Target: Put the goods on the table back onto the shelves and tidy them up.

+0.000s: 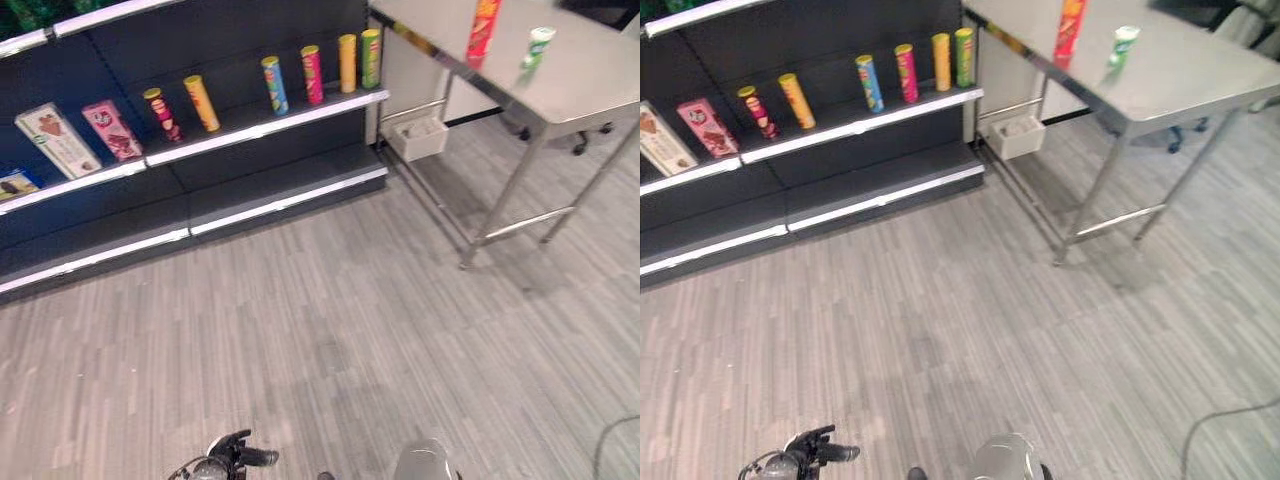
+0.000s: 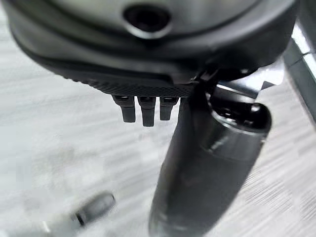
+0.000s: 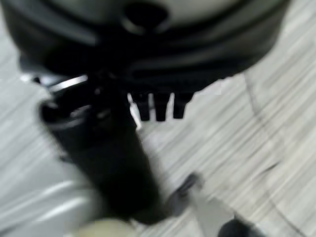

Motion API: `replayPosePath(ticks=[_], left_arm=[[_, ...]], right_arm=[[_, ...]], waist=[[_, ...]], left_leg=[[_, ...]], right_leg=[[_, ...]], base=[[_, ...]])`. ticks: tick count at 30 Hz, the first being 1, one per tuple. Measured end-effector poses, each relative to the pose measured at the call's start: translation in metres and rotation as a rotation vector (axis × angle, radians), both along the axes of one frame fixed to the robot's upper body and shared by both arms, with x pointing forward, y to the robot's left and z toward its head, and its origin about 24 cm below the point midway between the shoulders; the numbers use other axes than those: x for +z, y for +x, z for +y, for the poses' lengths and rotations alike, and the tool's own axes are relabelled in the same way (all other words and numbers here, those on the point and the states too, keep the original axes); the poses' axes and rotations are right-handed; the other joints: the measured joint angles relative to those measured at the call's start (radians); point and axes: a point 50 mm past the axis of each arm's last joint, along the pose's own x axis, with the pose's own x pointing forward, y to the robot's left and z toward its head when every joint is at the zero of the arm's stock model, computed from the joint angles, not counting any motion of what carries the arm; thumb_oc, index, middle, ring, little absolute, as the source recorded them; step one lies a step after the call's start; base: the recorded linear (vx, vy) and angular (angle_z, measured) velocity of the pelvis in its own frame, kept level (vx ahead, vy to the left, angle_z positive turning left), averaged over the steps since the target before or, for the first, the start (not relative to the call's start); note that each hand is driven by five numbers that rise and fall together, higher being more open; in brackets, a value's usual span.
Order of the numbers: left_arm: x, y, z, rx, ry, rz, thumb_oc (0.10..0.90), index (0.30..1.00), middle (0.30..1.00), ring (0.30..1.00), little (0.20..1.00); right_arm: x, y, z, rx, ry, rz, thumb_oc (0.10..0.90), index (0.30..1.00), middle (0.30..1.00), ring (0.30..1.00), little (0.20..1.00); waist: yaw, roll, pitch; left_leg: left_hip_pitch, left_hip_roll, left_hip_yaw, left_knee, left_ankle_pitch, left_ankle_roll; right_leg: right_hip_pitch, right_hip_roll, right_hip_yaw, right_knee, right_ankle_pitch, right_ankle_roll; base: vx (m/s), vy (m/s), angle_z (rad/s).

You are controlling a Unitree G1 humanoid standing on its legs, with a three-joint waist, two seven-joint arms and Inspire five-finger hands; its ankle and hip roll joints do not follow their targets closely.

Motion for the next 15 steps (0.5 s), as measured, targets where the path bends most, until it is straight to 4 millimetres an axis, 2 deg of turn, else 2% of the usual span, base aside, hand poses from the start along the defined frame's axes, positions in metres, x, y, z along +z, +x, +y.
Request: replayPosePath(ticks=[1,2,3,4,6,7,8,9,10,11,12,13,14,15], left_arm=[[0.001,-0.002,0.008,-0.006,0.026,0.017,0.800,0.900,0.900,0.900,0.900],[0.005,0.006,0.014,-0.047,0.059,0.010,0.800,0.900,0.900,0.900,0.900],[0.006,0.008,0.015,-0.068,0.068,0.004,0.800,0.900,0.900,0.900,0.900],[0.005,0.016,0.000,-0.106,0.035,-0.012,0.800,0.900,0.900,0.900,0.900],[0.001,0.018,-0.024,-0.194,-0.020,-0.006,0.800,0.900,0.900,0.900,0.900],[-0.001,0.016,-0.034,-0.228,-0.046,0.005,0.800,0.900,0.900,0.900,0.900],[-0.004,0.012,-0.049,-0.266,-0.083,0.018,0.800,0.900,0.900,0.900,0.900],[-0.007,0.007,-0.070,-0.289,-0.142,0.023,0.800,0.900,0.900,0.900,0.900],[-0.006,0.008,-0.082,-0.294,-0.179,-0.003,0.800,0.900,0.900,0.900,0.900],[-0.006,0.010,-0.083,-0.290,-0.183,-0.011,0.800,0.900,0.900,0.900,0.900],[-0.005,0.013,-0.082,-0.291,-0.180,-0.017,0.800,0.900,0.900,0.900,0.900],[-0.006,0.011,-0.081,-0.286,-0.179,-0.013,0.800,0.900,0.900,0.900,0.900],[-0.008,0.003,-0.078,-0.276,-0.174,0.009,0.800,0.900,0.900,0.900,0.900],[-0.008,0.003,-0.074,-0.270,-0.167,0.009,0.800,0.900,0.900,0.900,0.900]], right_arm=[[0.000,0.001,0.003,0.000,0.002,-0.008,0.800,0.900,0.900,0.900,0.900],[-0.002,-0.005,0.002,-0.021,-0.005,0.008,0.800,0.900,0.900,0.900,0.900],[-0.003,-0.013,0.000,-0.038,-0.011,0.033,0.800,0.900,0.900,0.900,0.900],[-0.003,-0.032,-0.009,-0.063,-0.035,0.098,0.800,0.900,0.900,0.900,0.900],[-0.001,-0.052,-0.021,-0.114,-0.060,0.151,0.800,0.900,0.900,0.900,0.900],[0.001,-0.061,-0.026,-0.127,-0.071,0.175,0.800,0.900,0.900,0.900,0.900],[0.003,-0.070,-0.034,-0.130,-0.093,0.201,0.800,0.900,0.900,0.900,0.900],[0.006,-0.074,-0.041,-0.129,-0.115,0.215,0.800,0.900,0.900,0.900,0.900],[0.008,-0.067,-0.047,-0.142,-0.125,0.200,0.800,0.900,0.900,0.900,0.900],[0.009,-0.057,-0.047,-0.137,-0.122,0.165,0.800,0.900,0.900,0.900,0.900],[0.009,-0.048,-0.046,-0.141,-0.120,0.132,0.800,0.900,0.900,0.900,0.900],[0.009,-0.039,-0.047,-0.138,-0.119,0.103,0.800,0.900,0.900,0.900,0.900],[0.013,-0.020,-0.050,-0.092,-0.131,0.036,0.800,0.900,0.900,0.900,0.900],[0.016,-0.002,-0.050,-0.072,-0.128,-0.030,0.800,0.900,0.900,0.900,0.900]], waist=[[-0.027,-0.025,0.014],[-0.062,-0.100,0.032],[-0.072,-0.120,0.031],[-0.084,-0.134,0.028],[-0.118,-0.118,0.027],[-0.124,-0.105,0.028],[-0.127,-0.066,0.029],[-0.142,-0.004,0.028],[-0.138,0.044,0.017],[-0.131,0.058,0.010],[-0.128,0.062,0.012],[-0.127,0.061,0.006],[-0.113,0.081,-0.045],[-0.112,0.082,-0.046]], left_leg=[[0.019,-0.001,0.011,-0.003,-0.005,-0.025],[0.060,-0.036,0.008,-0.005,-0.047,-0.039],[0.074,-0.049,0.005,-0.004,-0.062,-0.045],[0.095,-0.054,-0.012,0.000,-0.084,-0.049],[0.134,-0.041,-0.051,-0.001,-0.107,-0.075],[0.167,-0.029,-0.058,0.000,-0.115,-0.097],[0.206,0.004,-0.055,0.001,-0.118,-0.111],[0.254,0.049,-0.064,0.035,-0.078,-0.164],[0.271,0.077,-0.078,0.093,-0.060,-0.187],[0.258,0.082,-0.085,0.119,-0.048,-0.206],[0.247,0.088,-0.070,0.190,-0.024,-0.234],[0.240,0.099,-0.071,0.259,-0.003,-0.268],[0.181,0.127,-0.079,0.407,0.001,-0.318],[0.154,0.125,-0.085,0.434,0.001,-0.319]], right_leg=[[-0.001,0.038,-0.080,-0.115,0.011,0.003],[-0.018,0.051,-0.184,-0.238,0.053,0.002],[-0.018,0.053,-0.237,-0.325,0.075,-0.003],[-0.032,0.055,-0.284,-0.408,0.097,-0.005],[-0.014,0.050,-0.313,-0.471,0.135,-0.011],[-0.001,0.052,-0.325,-0.464,0.194,-0.030],[0.028,0.084,-0.328,-0.453,0.249,-0.071],[0.106,0.119,-0.329,-0.441,0.269,-0.168],[0.178,0.147,-0.328,-0.441,0.230,-0.207],[0.215,0.149,-0.326,-0.457,0.207,-0.206],[0.269,0.150,-0.326,-0.480,0.194,-0.190],[0.315,0.155,-0.328,-0.518,0.189,-0.188],[0.394,0.165,-0.312,-0.600,0.196,-0.184],[0.414,0.162,-0.305,-0.622,0.196,-0.185]], base=[[0.54,-0.091,-0.16],[0.43,-0.159,0.20],[0.60,-0.189,0.52],[0.39,-0.150,0.64],[0.27,-0.086,0.66],[0.31,-0.116,0.26],[0.42,-0.170,0.28],[0.61,-0.299,0.19],[0.55,-0.313,0.25],[0.43,-0.307,0.08],[0.24,-0.184,0.11],[0.28,-0.287,0.03],[0.27,-0.283,-0.06],[0.39,-0.370,-0.15]])
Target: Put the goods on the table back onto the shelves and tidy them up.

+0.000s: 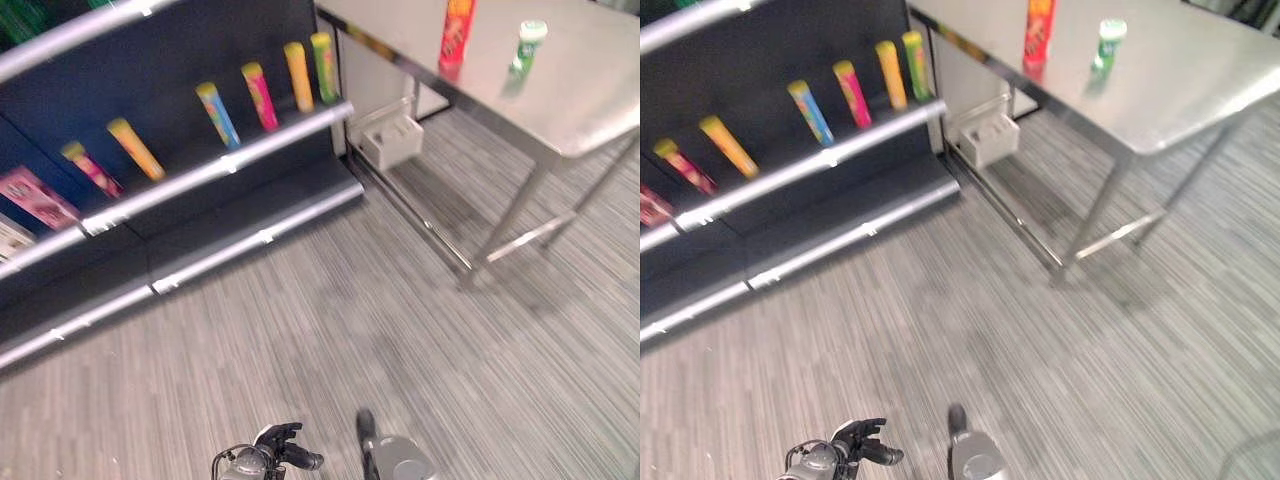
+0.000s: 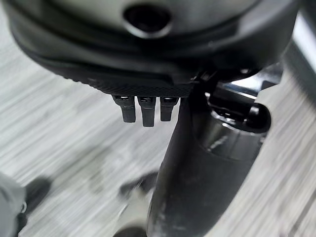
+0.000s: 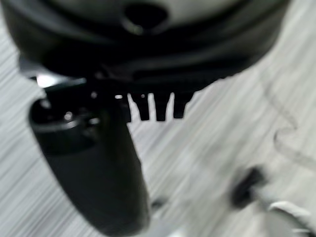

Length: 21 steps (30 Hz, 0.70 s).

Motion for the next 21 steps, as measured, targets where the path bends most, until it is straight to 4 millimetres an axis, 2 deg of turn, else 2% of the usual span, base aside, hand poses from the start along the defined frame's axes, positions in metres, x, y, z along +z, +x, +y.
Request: replayPosePath(ticks=[1,3,4,5,6,7,8,9,10,11,12,13,14,16,17,18,19,20,21], left_arm=[[0.001,0.004,0.004,0.000,0.011,-0.012,0.800,0.900,0.900,0.900,0.900],[0.002,0.004,0.012,0.000,0.034,-0.014,0.800,0.900,0.900,0.900,0.900],[0.000,-0.001,0.013,-0.002,0.039,-0.001,0.800,0.900,0.900,0.900,0.900],[0.000,-0.003,0.015,0.010,0.039,0.004,0.800,0.900,0.900,0.900,0.900],[0.000,-0.004,0.018,0.016,0.049,0.003,0.800,0.900,0.900,0.900,0.900],[-0.001,-0.007,0.021,0.032,0.059,0.005,0.800,0.900,0.900,0.900,0.900],[-0.001,-0.011,0.026,0.035,0.079,0.006,0.800,0.900,0.900,0.900,0.900],[0.000,-0.010,0.032,0.045,0.089,-0.007,0.800,0.900,0.900,0.900,0.900],[0.003,-0.002,0.036,0.067,0.094,-0.038,0.800,0.900,0.900,0.900,0.900],[0.004,-0.001,0.039,0.080,0.096,-0.039,0.800,0.900,0.900,0.900,0.900],[0.004,0.000,0.039,0.094,0.088,-0.040,0.800,0.900,0.900,0.900,0.900],[0.004,0.002,0.037,0.123,0.072,-0.038,0.800,0.900,0.900,0.900,0.900],[0.004,0.002,0.039,0.128,0.075,-0.033,0.800,0.900,0.900,0.900,0.900],[0.005,0.003,0.042,0.153,0.077,-0.044,0.800,0.900,0.900,0.900,0.900],[0.005,0.002,0.045,0.176,0.079,-0.041,0.800,0.900,0.900,0.900,0.900],[0.003,-0.001,0.044,0.214,0.070,-0.026,0.800,0.900,0.900,0.900,0.900],[0.003,-0.004,0.042,0.222,0.065,-0.023,0.800,0.900,0.900,0.900,0.900],[0.001,-0.008,0.042,0.232,0.063,-0.009,0.800,0.900,0.900,0.900,0.900],[0.000,-0.014,0.045,0.233,0.077,0.015,0.800,0.900,0.900,0.900,0.900]], right_arm=[[0.004,0.020,0.001,0.021,-0.002,-0.068,0.800,0.900,0.900,0.900,0.900],[0.013,0.055,0.004,0.048,-0.005,-0.158,0.800,0.900,0.900,0.900,0.900],[0.017,0.063,0.004,0.055,-0.013,-0.188,0.800,0.900,0.900,0.900,0.900],[0.018,0.068,0.004,0.060,-0.018,-0.204,0.800,0.900,0.900,0.900,0.900],[0.019,0.070,0.005,0.065,-0.024,-0.198,0.800,0.900,0.900,0.900,0.900],[0.015,0.068,0.011,0.080,-0.028,-0.169,0.800,0.900,0.900,0.900,0.900],[0.014,0.066,0.011,0.091,-0.042,-0.153,0.800,0.900,0.900,0.900,0.900],[0.012,0.062,0.014,0.114,-0.047,-0.133,0.800,0.900,0.900,0.900,0.900],[0.009,0.059,0.019,0.169,-0.054,-0.108,0.800,0.900,0.900,0.900,0.900],[0.008,0.056,0.018,0.185,-0.062,-0.092,0.800,0.900,0.900,0.900,0.900],[0.005,0.047,0.018,0.188,-0.058,-0.056,0.800,0.900,0.900,0.900,0.900],[-0.003,0.022,0.019,0.167,-0.040,0.028,0.800,0.900,0.900,0.900,0.900],[-0.005,0.009,0.016,0.150,-0.034,0.079,0.800,0.900,0.900,0.900,0.900],[-0.010,-0.016,0.018,0.121,-0.014,0.166,0.800,0.900,0.900,0.900,0.900],[-0.011,-0.028,0.019,0.106,-0.005,0.207,0.800,0.900,0.900,0.900,0.900],[-0.011,-0.045,0.015,0.088,-0.001,0.252,0.800,0.900,0.900,0.900,0.900],[-0.011,-0.051,0.012,0.085,0.000,0.269,0.800,0.900,0.900,0.900,0.900],[-0.010,-0.055,0.009,0.084,-0.006,0.280,0.800,0.900,0.900,0.900,0.900],[-0.011,-0.056,0.012,0.047,0.015,0.267,0.800,0.900,0.900,0.900,0.900]], waist=[[0.002,-0.002,0.001],[0.021,-0.024,0.008],[0.023,-0.042,0.006],[0.028,-0.063,0.012],[0.053,-0.097,0.024],[0.077,-0.140,0.025],[0.079,-0.174,0.017],[0.080,-0.198,0.008],[0.086,-0.215,0.010],[0.086,-0.232,0.009],[0.093,-0.228,0.004],[0.097,-0.219,0.014],[0.112,-0.209,0.011],[0.132,-0.215,0.015],[0.144,-0.214,0.015],[0.154,-0.194,0.017],[0.158,-0.174,0.012],[0.162,-0.158,0.009],[0.148,-0.189,0.013]], left_leg=[[-0.069,0.007,0.010,0.097,0.024,-0.029],[-0.197,0.049,0.036,0.370,0.061,-0.028],[-0.222,0.064,0.063,0.410,0.061,-0.029],[-0.252,0.073,0.073,0.458,0.065,-0.016],[-0.278,0.115,0.132,0.529,0.072,0.001],[-0.309,0.130,0.156,0.525,0.067,0.013],[-0.338,0.135,0.157,0.470,0.061,0.025],[-0.378,0.137,0.142,0.364,0.055,0.041],[-0.419,0.137,0.116,0.203,0.062,0.075],[-0.425,0.090,0.064,0.046,0.072,0.089],[-0.404,0.024,-0.051,-0.266,0.098,0.103],[-0.436,-0.008,-0.213,-0.417,0.169,0.091],[-0.450,-0.017,-0.301,-0.436,0.180,0.081],[-0.488,-0.019,-0.344,-0.421,0.197,0.079],[-0.494,-0.021,-0.347,-0.422,0.196,0.080],[-0.497,-0.011,-0.300,-0.400,0.189,0.097],[-0.492,-0.001,-0.283,-0.367,0.158,0.139],[-0.461,-0.002,-0.277,-0.373,0.197,0.154],[-0.412,-0.043,-0.212,-0.391,0.218,0.155]], right_leg=[[0.022,0.001,0.016,-0.023,-0.001,-0.007],[0.056,0.005,0.060,-0.042,0.008,-0.037],[0.076,0.002,0.085,-0.042,0.000,-0.040],[0.102,-0.002,0.120,-0.043,-0.023,-0.059],[0.129,-0.003,0.160,-0.045,-0.031,-0.070],[0.151,-0.017,0.200,-0.048,-0.028,-0.067],[0.165,-0.029,0.208,-0.054,-0.031,-0.068],[0.175,-0.029,0.228,-0.059,-0.036,-0.059],[0.192,-0.027,0.268,-0.058,-0.036,-0.055],[0.200,-0.037,0.313,-0.059,-0.050,-0.032],[0.206,-0.039,0.360,-0.059,-0.064,-0.004],[0.228,-0.028,0.389,-0.059,-0.083,0.025],[0.246,-0.026,0.402,-0.058,-0.092,0.017],[0.267,-0.029,0.428,-0.059,-0.105,0.009],[0.273,-0.042,0.452,-0.059,-0.133,0.000],[0.286,-0.056,0.509,-0.059,-0.161,0.026],[0.291,-0.063,0.544,-0.059,-0.172,0.042],[0.307,-0.079,0.585,-0.059,-0.191,0.065],[0.302,-0.145,0.618,-0.030,-0.213,0.098]], base=[[0.24,-0.187,-0.27],[0.30,-0.216,-0.62],[0.34,-0.218,-0.62],[0.20,-0.085,-0.70],[0.28,-0.023,-0.90],[0.15,-0.005,-0.99],[0.16,0.041,-0.78],[0.19,0.109,-0.94],[0.36,0.153,-0.98],[0.50,0.114,-1.47],[0.46,0.005,-1.33],[0.48,-0.065,-1.33],[0.37,-0.076,-0.98],[0.37,-0.033,-0.78],[0.36,0.072,-1.11],[0.38,0.147,-1.27],[0.34,0.198,-1.38],[0.43,0.287,-1.41],[0.29,0.209,-1.40]])
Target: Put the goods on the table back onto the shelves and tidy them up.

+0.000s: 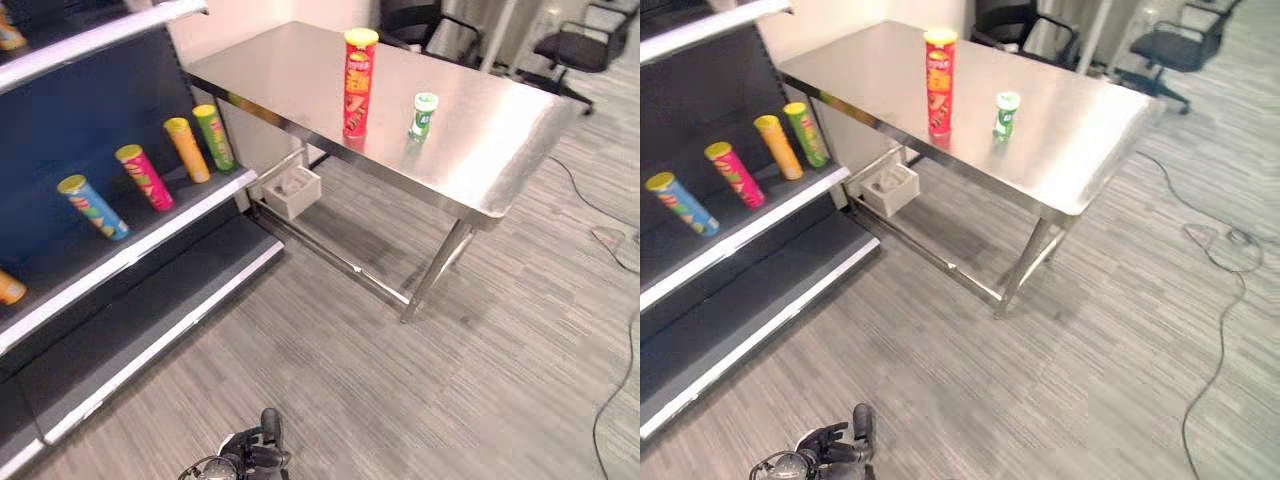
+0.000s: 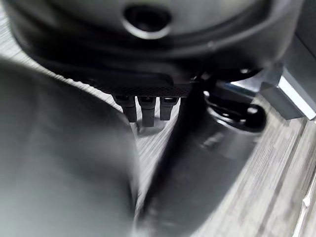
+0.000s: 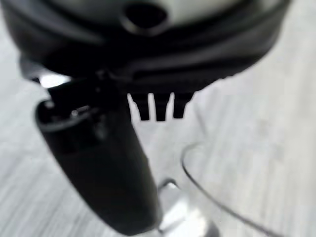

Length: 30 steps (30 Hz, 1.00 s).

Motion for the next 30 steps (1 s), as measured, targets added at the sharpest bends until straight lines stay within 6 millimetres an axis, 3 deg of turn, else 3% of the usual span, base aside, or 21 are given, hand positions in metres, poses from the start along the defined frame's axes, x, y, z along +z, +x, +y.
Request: replayPosePath(ticks=[1,3,6,7,8,11,12,14,15,16,17,19,20,21,22,24,25,26,28,29,30], left_arm=[[0.000,-0.001,-0.001,-0.010,-0.002,0.000,0.800,0.900,0.900,0.900,0.900],[0.002,0.006,-0.002,-0.095,0.019,-0.015,0.800,0.900,0.900,0.900,0.900],[0.007,0.025,-0.006,-0.215,0.051,-0.048,0.800,0.900,0.900,0.900,0.900],[0.012,0.038,-0.005,-0.257,0.073,-0.076,0.800,0.900,0.900,0.900,0.900],[0.013,0.041,-0.007,-0.300,0.085,-0.077,0.800,0.900,0.900,0.900,0.900],[0.019,0.055,-0.009,-0.326,0.091,-0.120,0.800,0.900,0.900,0.900,0.900],[0.025,0.068,-0.011,-0.338,0.093,-0.167,0.800,0.900,0.900,0.900,0.900],[0.025,0.066,-0.008,-0.348,0.103,-0.164,0.800,0.900,0.900,0.900,0.900],[0.024,0.066,-0.007,-0.348,0.103,-0.162,0.800,0.900,0.900,0.900,0.900],[0.023,0.062,-0.007,-0.349,0.101,-0.148,0.800,0.900,0.900,0.900,0.900],[0.020,0.056,-0.003,-0.332,0.107,-0.130,0.800,0.900,0.900,0.900,0.900],[0.021,0.053,0.006,-0.325,0.126,-0.113,0.800,0.900,0.900,0.900,0.900],[0.022,0.056,0.008,-0.325,0.134,-0.116,0.800,0.900,0.900,0.900,0.900],[0.022,0.055,0.011,-0.318,0.143,-0.105,0.800,0.900,0.900,0.900,0.900],[0.020,0.052,0.013,-0.310,0.148,-0.081,0.800,0.900,0.900,0.900,0.900],[0.020,0.052,0.013,-0.328,0.154,-0.072,0.800,0.900,0.900,0.900,0.900],[0.020,0.053,0.009,-0.339,0.140,-0.084,0.800,0.900,0.900,0.900,0.900],[0.019,0.056,-0.008,-0.368,0.103,-0.097,0.800,0.900,0.900,0.900,0.900],[0.015,0.052,-0.033,-0.398,0.041,-0.098,0.800,0.900,0.900,0.900,0.900],[0.015,0.053,-0.037,-0.393,0.028,-0.108,0.800,0.900,0.900,0.900,0.900],[0.015,0.054,-0.040,-0.380,0.015,-0.117,0.800,0.900,0.900,0.900,0.900]], right_arm=[[0.000,0.002,-0.001,0.002,0.001,-0.006,0.800,0.900,0.900,0.900,0.900],[0.000,0.011,0.001,-0.012,0.005,-0.054,0.800,0.900,0.900,0.900,0.900],[-0.002,0.028,0.009,0.001,0.028,-0.089,0.800,0.900,0.900,0.900,0.900],[-0.003,0.031,0.016,0.012,0.048,-0.098,0.800,0.900,0.900,0.900,0.900],[-0.001,0.044,0.014,0.014,0.040,-0.134,0.800,0.900,0.900,0.900,0.900],[0.005,0.064,0.007,0.052,0.020,-0.217,0.800,0.900,0.900,0.900,0.900],[0.003,0.063,0.010,0.053,0.025,-0.218,0.800,0.900,0.900,0.900,0.900],[0.005,0.076,0.016,0.065,0.041,-0.252,0.800,0.900,0.900,0.900,0.900],[0.005,0.078,0.017,0.064,0.041,-0.258,0.800,0.900,0.900,0.900,0.900],[0.005,0.077,0.016,0.064,0.033,-0.255,0.800,0.900,0.900,0.900,0.900],[0.004,0.073,0.014,0.070,0.018,-0.230,0.800,0.900,0.900,0.900,0.900],[0.003,0.070,0.016,0.078,0.023,-0.225,0.800,0.900,0.900,0.900,0.900],[0.002,0.067,0.017,0.079,0.023,-0.214,0.800,0.900,0.900,0.900,0.900],[0.002,0.069,0.018,0.088,0.025,-0.217,0.800,0.900,0.900,0.900,0.900],[0.002,0.069,0.019,0.109,0.024,-0.211,0.800,0.900,0.900,0.900,0.900],[0.001,0.060,0.017,0.120,0.017,-0.185,0.800,0.900,0.900,0.900,0.900],[-0.003,0.041,0.017,0.104,0.022,-0.134,0.800,0.900,0.900,0.900,0.900],[-0.003,0.023,0.012,0.099,0.012,-0.065,0.800,0.900,0.900,0.900,0.900],[0.001,0.024,0.002,0.109,-0.015,-0.063,0.800,0.900,0.900,0.900,0.900],[0.002,0.031,0.001,0.102,-0.018,-0.082,0.800,0.900,0.900,0.900,0.900],[0.001,0.029,0.003,0.089,-0.008,-0.072,0.800,0.900,0.900,0.900,0.900]], waist=[[0.005,0.006,0.000],[-0.026,0.001,0.005],[-0.046,0.023,0.017],[-0.056,0.026,0.020],[-0.054,0.042,0.029],[-0.097,0.071,0.037],[-0.109,0.062,0.044],[-0.070,0.069,0.057],[-0.078,0.075,0.057],[-0.081,0.072,0.059],[-0.040,0.083,0.052],[-0.053,0.066,0.045],[-0.051,0.063,0.055],[-0.050,0.067,0.058],[-0.067,0.072,0.058],[-0.110,0.054,0.053],[-0.114,0.030,0.043],[-0.111,0.049,0.038],[-0.091,0.072,0.022],[-0.092,0.072,0.022],[-0.083,0.054,0.015]], left_leg=[[0.014,-0.017,0.008,-0.018,0.050,0.036],[0.036,-0.067,0.062,-0.046,0.055,0.078],[0.043,-0.102,0.129,-0.047,0.011,0.117],[0.046,-0.113,0.152,-0.047,-0.017,0.130],[0.061,-0.119,0.189,-0.047,-0.027,0.140],[0.073,-0.128,0.229,-0.052,-0.049,0.149],[0.084,-0.133,0.268,-0.044,-0.058,0.172],[0.099,-0.113,0.351,-0.046,-0.061,0.183],[0.105,-0.109,0.360,-0.046,-0.084,0.190],[0.117,-0.108,0.380,-0.052,-0.086,0.189],[0.121,-0.059,0.450,-0.052,-0.106,0.153],[0.116,-0.034,0.446,-0.051,-0.105,0.140],[0.116,-0.007,0.443,-0.049,-0.106,0.132],[0.115,0.028,0.443,-0.047,-0.106,0.129],[0.119,0.080,0.440,-0.047,-0.105,0.102],[0.127,0.088,0.403,-0.052,-0.097,0.053],[0.159,0.084,0.382,-0.053,-0.090,0.011],[0.187,0.116,0.368,-0.052,-0.103,0.006],[0.223,0.108,0.340,-0.010,-0.091,-0.007],[0.202,0.110,0.338,0.060,-0.085,-0.021],[0.182,0.125,0.310,0.138,-0.076,-0.038]], right_leg=[[-0.023,-0.010,-0.017,0.029,-0.010,0.050],[-0.064,-0.065,-0.038,0.089,-0.019,0.097],[-0.133,-0.108,-0.003,0.157,-0.026,0.162],[-0.154,-0.106,0.008,0.181,-0.002,0.163],[-0.215,-0.112,0.020,0.301,-0.028,0.197],[-0.390,-0.060,0.064,0.619,-0.041,0.210],[-0.439,-0.062,0.070,0.632,-0.017,0.193],[-0.493,-0.105,-0.083,0.638,-0.003,0.158],[-0.483,-0.112,-0.112,0.604,0.018,0.143],[-0.468,-0.144,-0.205,0.560,0.016,0.136],[-0.472,-0.124,-0.359,0.432,0.015,0.131],[-0.446,-0.067,-0.372,0.281,0.045,0.133],[-0.474,-0.028,-0.366,0.278,0.030,0.133],[-0.519,0.031,-0.367,0.256,0.031,0.114],[-0.565,0.083,-0.387,0.153,0.083,0.092],[-0.582,0.047,-0.398,0.030,0.166,0.123],[-0.571,0.016,-0.421,0.024,0.262,0.122],[-0.528,0.059,-0.417,0.025,0.322,0.079],[-0.465,0.103,-0.436,0.017,0.291,0.031],[-0.437,0.109,-0.453,0.012,0.270,0.000],[-0.399,0.107,-0.453,-0.012,0.266,-0.004]], base=[[0.30,0.216,-1.28],[0.19,0.143,-0.69],[0.28,0.193,-0.60],[0.34,0.267,-0.81],[0.19,0.178,-0.72],[0.16,0.165,-0.56],[0.30,0.264,-0.70],[0.26,0.166,-1.10],[0.13,0.040,-0.74],[0.11,-0.013,-1.22],[0.11,-0.065,-1.28],[0.18,-0.116,-0.82],[0.24,-0.149,-0.52],[0.25,-0.144,-0.70],[0.24,-0.134,-0.33],[0.24,-0.127,0.49],[0.23,-0.162,0.78],[0.15,-0.124,0.37],[0.31,-0.383,0.03],[0.37,-0.520,0.35],[0.18,-0.353,0.44]])
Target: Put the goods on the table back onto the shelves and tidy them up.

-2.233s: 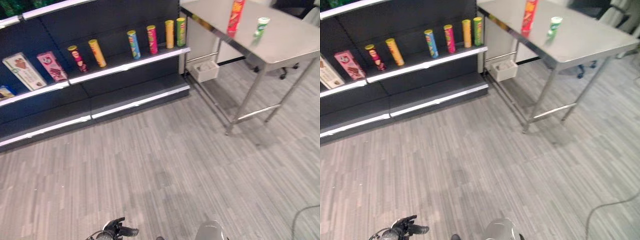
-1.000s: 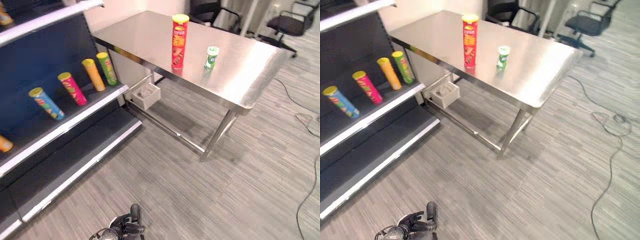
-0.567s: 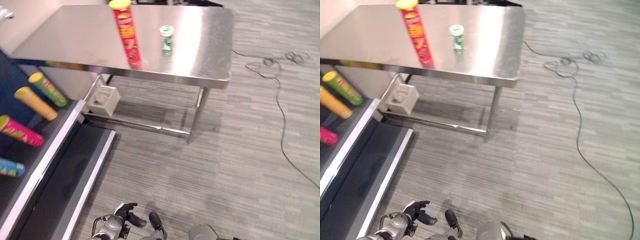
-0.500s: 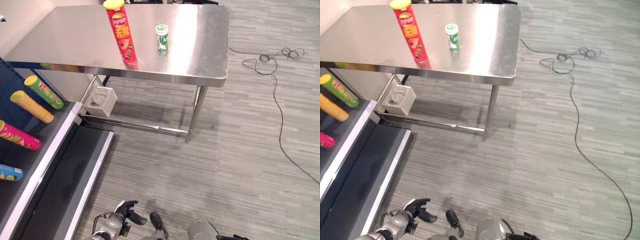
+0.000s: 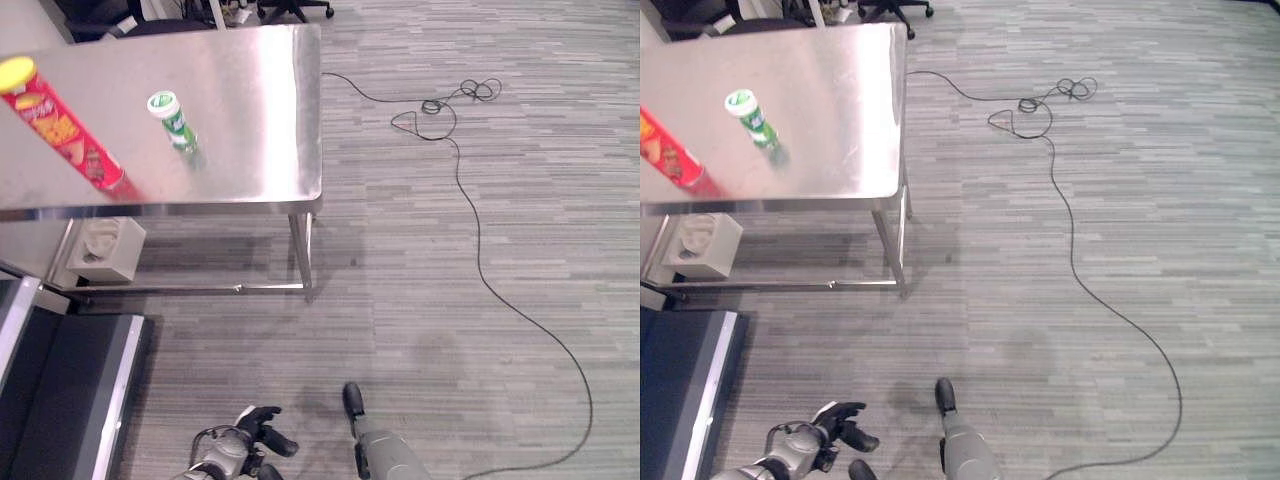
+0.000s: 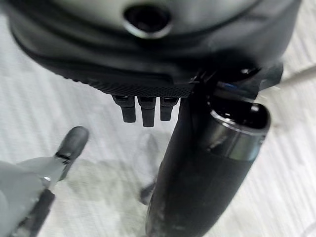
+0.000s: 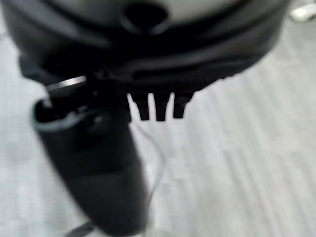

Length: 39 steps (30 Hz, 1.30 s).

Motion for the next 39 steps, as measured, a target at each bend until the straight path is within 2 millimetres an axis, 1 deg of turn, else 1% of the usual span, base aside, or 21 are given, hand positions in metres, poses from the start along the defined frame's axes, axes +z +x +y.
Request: replayPosePath(ticks=[2,3,4,5,6,7,8,9,11,16,18,19,22,23,25,26,28,34,37,38,39], left_arm=[[0.001,0.001,-0.002,0.002,-0.008,-0.017,0.800,0.900,0.900,0.900,0.900],[0.000,-0.002,-0.002,0.006,-0.006,-0.012,0.800,0.900,0.900,0.900,0.900],[-0.003,-0.009,0.002,0.047,0.000,-0.001,0.800,0.900,0.900,0.900,0.900],[-0.001,-0.005,0.004,0.057,0.006,-0.029,0.800,0.900,0.900,0.900,0.900],[0.000,-0.004,0.007,0.096,-0.003,-0.039,0.800,0.900,0.900,0.900,0.900],[0.001,-0.002,0.006,0.133,-0.014,-0.045,0.800,0.900,0.900,0.900,0.900],[0.001,-0.001,0.000,0.154,-0.035,-0.045,0.800,0.900,0.900,0.900,0.900],[-0.002,-0.008,0.007,0.214,-0.026,-0.020,0.800,0.900,0.900,0.900,0.900],[-0.008,-0.019,0.003,0.222,-0.031,0.037,0.800,0.900,0.900,0.900,0.900],[-0.003,-0.013,0.027,0.251,0.020,0.008,0.800,0.900,0.900,0.900,0.900],[-0.002,-0.010,0.028,0.248,0.023,0.000,0.800,0.900,0.900,0.900,0.900],[-0.001,-0.006,0.026,0.235,0.022,-0.008,0.800,0.900,0.900,0.900,0.900],[0.004,0.005,0.026,0.218,0.028,-0.049,0.800,0.900,0.900,0.900,0.900],[0.008,0.010,0.033,0.215,0.056,-0.074,0.800,0.900,0.900,0.900,0.900],[0.010,0.011,0.036,0.156,0.082,-0.092,0.800,0.900,0.900,0.900,0.900],[0.007,0.006,0.030,0.076,0.083,-0.080,0.800,0.900,0.900,0.900,0.900],[-0.005,-0.019,0.033,0.102,0.100,0.028,0.800,0.900,0.900,0.900,0.900],[0.006,-0.007,0.069,0.149,0.201,-0.003,0.800,0.900,0.900,0.900,0.900],[0.009,-0.003,0.065,0.132,0.172,-0.070,0.800,0.900,0.900,0.900,0.900],[0.003,-0.017,0.066,0.130,0.161,-0.003,0.800,0.900,0.900,0.900,0.900],[0.002,-0.017,0.066,0.102,0.167,0.029,0.800,0.900,0.900,0.900,0.900]], right_arm=[[-0.002,-0.003,0.004,0.046,-0.002,0.024,0.800,0.900,0.900,0.900,0.900],[0.000,0.005,0.003,0.088,-0.021,0.007,0.800,0.900,0.900,0.900,0.900],[0.009,0.048,-0.001,0.272,-0.097,-0.082,0.800,0.900,0.900,0.900,0.900],[0.014,0.064,0.000,0.338,-0.122,-0.116,0.800,0.900,0.900,0.900,0.900],[0.018,0.078,0.001,0.383,-0.138,-0.153,0.800,0.900,0.900,0.900,0.900],[0.022,0.089,0.002,0.409,-0.149,-0.196,0.800,0.900,0.900,0.900,0.900],[0.027,0.099,-0.002,0.414,-0.160,-0.234,0.800,0.900,0.900,0.900,0.900],[0.032,0.106,-0.004,0.434,-0.173,-0.260,0.800,0.900,0.900,0.900,0.900],[0.032,0.093,-0.017,0.429,-0.209,-0.220,0.800,0.900,0.900,0.900,0.900],[0.018,0.066,-0.010,0.445,-0.172,-0.087,0.800,0.900,0.900,0.900,0.900],[0.019,0.069,-0.009,0.382,-0.162,-0.122,0.800,0.900,0.900,0.900,0.900],[0.019,0.069,-0.009,0.387,-0.162,-0.119,0.800,0.900,0.900,0.900,0.900],[0.013,0.063,0.002,0.402,-0.125,-0.101,0.800,0.900,0.900,0.900,0.900],[0.010,0.063,0.009,0.405,-0.097,-0.104,0.800,0.900,0.900,0.900,0.900],[0.014,0.056,-0.004,0.292,-0.092,-0.161,0.800,0.900,0.900,0.900,0.900],[0.028,0.065,-0.026,0.227,-0.157,-0.241,0.800,0.900,0.900,0.900,0.900],[0.036,0.079,-0.037,0.274,-0.219,-0.230,0.800,0.900,0.900,0.900,0.900],[-0.001,0.043,0.028,0.280,-0.015,-0.094,0.800,0.900,0.900,0.900,0.900],[0.002,0.049,0.032,0.219,-0.007,-0.201,0.800,0.900,0.900,0.900,0.900],[0.001,0.055,0.038,0.289,-0.002,-0.185,0.800,0.900,0.900,0.900,0.900],[0.000,0.056,0.041,0.318,0.007,-0.168,0.800,0.900,0.900,0.900,0.900]], waist=[[0.050,-0.070,-0.023],[0.067,-0.075,-0.025],[0.094,-0.092,-0.020],[0.093,-0.099,-0.016],[0.105,-0.114,-0.009],[0.105,-0.095,-0.006],[0.112,-0.043,0.005],[0.110,-0.043,-0.014],[0.074,-0.020,-0.032],[0.115,-0.067,-0.011],[0.113,-0.062,-0.012],[0.115,-0.046,-0.010],[0.112,-0.036,-0.002],[0.117,-0.056,-0.009],[0.099,-0.038,0.004],[0.120,-0.029,0.001],[0.120,0.041,-0.029],[0.110,-0.048,-0.028],[0.168,-0.077,0.005],[0.128,-0.043,-0.011],[0.095,-0.034,-0.015]], left_leg=[[-0.131,0.037,-0.114,0.318,0.069,-0.115],[-0.190,0.062,-0.122,0.441,0.066,-0.110],[-0.327,0.053,-0.169,0.610,0.060,-0.096],[-0.362,0.038,-0.156,0.621,0.057,-0.091],[-0.348,0.022,-0.129,0.551,0.045,-0.064],[-0.334,0.016,-0.124,0.446,0.031,-0.045],[-0.327,0.055,-0.144,0.382,0.027,-0.049],[-0.306,0.113,-0.140,0.267,0.053,-0.077],[-0.255,0.138,-0.145,0.000,0.076,-0.085],[-0.176,0.212,-0.345,-0.152,0.144,-0.140],[-0.166,0.164,-0.386,-0.175,0.149,-0.133],[-0.162,0.109,-0.382,-0.157,0.243,-0.061],[-0.166,0.076,-0.359,-0.139,0.278,-0.053],[-0.167,0.042,-0.361,-0.154,0.277,-0.053],[-0.193,0.009,-0.289,-0.087,0.155,-0.063],[-0.197,-0.136,-0.143,-0.024,-0.046,0.089],[-0.174,-0.161,-0.121,-0.091,-0.074,0.126],[-0.165,-0.207,-0.123,-0.184,0.008,0.130],[-0.177,-0.175,-0.059,-0.138,-0.002,0.142],[-0.164,-0.096,-0.086,-0.172,0.017,0.091],[-0.165,-0.076,-0.113,-0.185,0.029,0.072]], right_leg=[[0.054,-0.020,-0.016,-0.015,-0.008,-0.058],[0.060,-0.017,-0.023,-0.014,-0.011,-0.069],[0.079,-0.017,-0.025,-0.007,-0.006,-0.117],[0.084,-0.018,-0.026,-0.009,-0.018,-0.100],[0.092,-0.024,-0.024,-0.011,-0.037,-0.052],[0.090,-0.027,-0.030,0.029,-0.094,0.138],[0.011,-0.020,-0.042,0.209,-0.188,0.130],[-0.063,-0.052,0.044,0.348,-0.203,-0.125],[-0.014,-0.070,-0.021,0.288,-0.222,-0.039],[0.016,-0.030,0.011,0.240,-0.187,-0.052],[0.022,-0.042,0.035,0.193,-0.180,-0.037],[0.023,-0.051,0.037,0.188,-0.172,-0.022],[-0.039,-0.083,0.042,0.295,-0.204,0.047],[-0.027,-0.097,0.072,0.153,-0.197,0.071],[0.003,-0.130,0.072,0.124,-0.086,0.076],[-0.065,-0.231,0.051,0.148,-0.062,0.107],[-0.123,-0.229,0.019,0.142,-0.059,0.091],[-0.095,-0.376,0.041,0.050,0.106,0.168],[-0.158,-0.300,0.061,0.140,0.038,0.250],[-0.190,-0.161,0.137,0.239,-0.136,0.232],[-0.168,-0.089,0.171,0.230,-0.136,0.126]], base=[[0.10,-0.301,0.40],[0.10,-0.170,0.17],[0.19,-0.048,0.03],[0.29,0.066,-0.03],[0.26,0.105,0.01],[0.12,0.114,-0.17],[0.10,0.137,-0.33],[0.04,0.104,0.04],[0.09,0.183,0.57],[0.19,0.376,-0.02],[0.07,0.159,-0.31],[0.00,0.000,-0.25],[0.08,0.195,0.21],[0.44,1.310,0.44],[0.36,1.119,0.38],[0.03,0.103,-0.85],[0.00,0.000,-1.11],[0.03,0.257,0.15],[0.03,0.297,-0.49],[0.05,0.017,-0.28],[0.14,-0.014,0.31]])
